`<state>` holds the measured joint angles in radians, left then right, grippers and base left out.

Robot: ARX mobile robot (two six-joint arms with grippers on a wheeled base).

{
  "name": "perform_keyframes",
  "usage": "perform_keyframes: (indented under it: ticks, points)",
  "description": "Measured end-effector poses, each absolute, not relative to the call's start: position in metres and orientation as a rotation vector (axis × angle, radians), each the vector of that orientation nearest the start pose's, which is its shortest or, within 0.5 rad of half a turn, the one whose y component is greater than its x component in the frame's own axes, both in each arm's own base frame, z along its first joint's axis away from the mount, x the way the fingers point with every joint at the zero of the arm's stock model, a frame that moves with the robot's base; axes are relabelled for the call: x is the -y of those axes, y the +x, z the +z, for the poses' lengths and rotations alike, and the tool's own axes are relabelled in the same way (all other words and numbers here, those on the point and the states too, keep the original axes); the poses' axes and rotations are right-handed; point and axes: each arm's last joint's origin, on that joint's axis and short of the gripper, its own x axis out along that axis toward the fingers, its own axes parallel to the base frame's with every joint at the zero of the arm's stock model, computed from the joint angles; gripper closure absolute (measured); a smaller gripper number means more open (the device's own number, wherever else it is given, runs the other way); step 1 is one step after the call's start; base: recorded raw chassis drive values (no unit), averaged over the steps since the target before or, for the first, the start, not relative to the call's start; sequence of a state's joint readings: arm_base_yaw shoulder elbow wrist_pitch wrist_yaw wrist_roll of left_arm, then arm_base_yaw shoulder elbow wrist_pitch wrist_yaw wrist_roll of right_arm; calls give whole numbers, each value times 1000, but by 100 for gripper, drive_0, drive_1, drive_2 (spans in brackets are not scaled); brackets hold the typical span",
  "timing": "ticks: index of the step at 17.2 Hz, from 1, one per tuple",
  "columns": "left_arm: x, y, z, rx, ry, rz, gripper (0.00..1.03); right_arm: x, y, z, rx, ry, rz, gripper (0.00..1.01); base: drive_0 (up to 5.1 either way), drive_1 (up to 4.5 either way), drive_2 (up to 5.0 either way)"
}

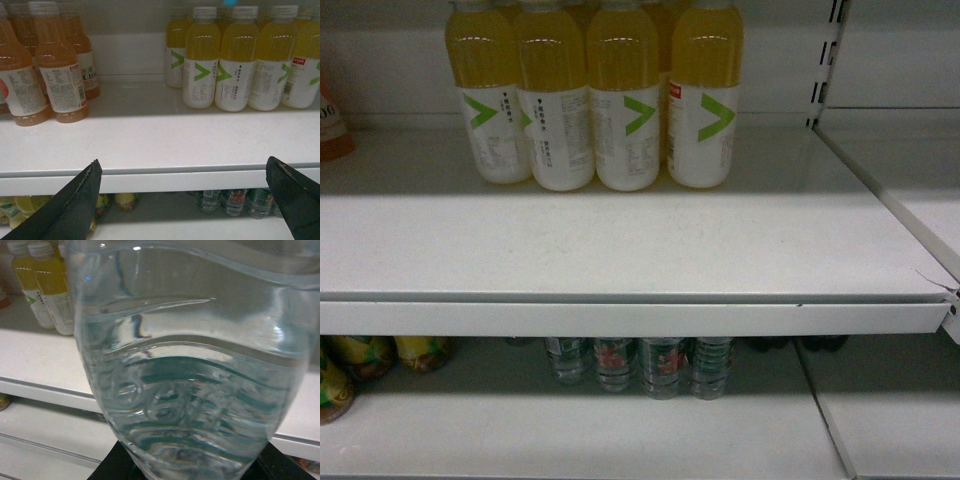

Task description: Move water from second to third shelf

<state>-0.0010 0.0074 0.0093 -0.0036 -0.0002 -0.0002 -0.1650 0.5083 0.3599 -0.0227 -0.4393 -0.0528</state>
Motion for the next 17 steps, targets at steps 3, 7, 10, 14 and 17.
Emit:
perform_keyframes:
  ticks: [3, 7, 10, 14, 17]
  points:
    - [0, 98, 166, 2, 0, -2, 5, 10, 133, 239, -158, -1, 273, 65, -333, 217, 94]
    - [0, 98, 166, -2, 0, -1, 5, 11, 133, 239, -155, -2, 269, 65, -484, 340, 157]
    - [0, 98, 166, -2, 0, -2, 5, 10, 133, 239, -159, 0, 271, 65, -476, 346, 166]
    - [0, 98, 166, -2, 0, -1, 5, 10, 133, 239, -157, -1, 276, 65, -489, 293, 205]
    - [0, 98, 166, -2, 0, 0, 5, 10, 133, 239, -156, -1, 273, 65, -486, 255, 255]
